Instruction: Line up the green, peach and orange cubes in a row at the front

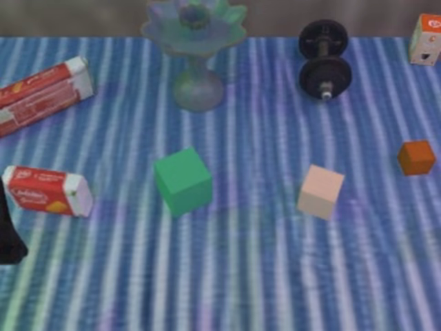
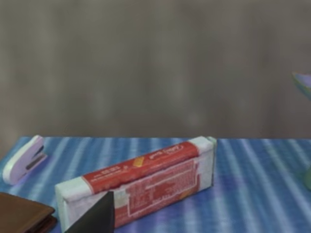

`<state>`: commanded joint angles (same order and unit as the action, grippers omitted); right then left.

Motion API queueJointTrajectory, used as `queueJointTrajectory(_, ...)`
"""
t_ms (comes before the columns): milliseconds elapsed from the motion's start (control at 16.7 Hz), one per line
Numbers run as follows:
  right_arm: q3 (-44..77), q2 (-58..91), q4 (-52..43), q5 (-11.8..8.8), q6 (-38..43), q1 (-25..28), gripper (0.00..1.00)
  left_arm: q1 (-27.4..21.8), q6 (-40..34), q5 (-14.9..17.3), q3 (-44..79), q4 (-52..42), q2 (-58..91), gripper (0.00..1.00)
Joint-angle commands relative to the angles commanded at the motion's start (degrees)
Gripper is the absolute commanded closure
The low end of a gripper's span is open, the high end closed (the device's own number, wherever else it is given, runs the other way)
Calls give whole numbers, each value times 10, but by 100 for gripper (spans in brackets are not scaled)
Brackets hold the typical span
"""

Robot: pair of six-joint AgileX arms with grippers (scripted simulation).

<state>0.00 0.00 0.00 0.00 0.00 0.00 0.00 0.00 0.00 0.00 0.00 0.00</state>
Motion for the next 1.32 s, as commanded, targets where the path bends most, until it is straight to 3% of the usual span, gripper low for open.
queueJointTrajectory(300, 35, 35, -22, -2, -1, 3, 0, 0, 0, 0, 0, 0, 0, 0)
queueJointTrajectory(540, 163, 168, -100, -2, -4, 7, 0, 0, 0, 0, 0, 0, 0, 0)
queueJointTrajectory(1320, 796, 994, -509, 3, -26, 22, 0, 0, 0, 0, 0, 0, 0, 0)
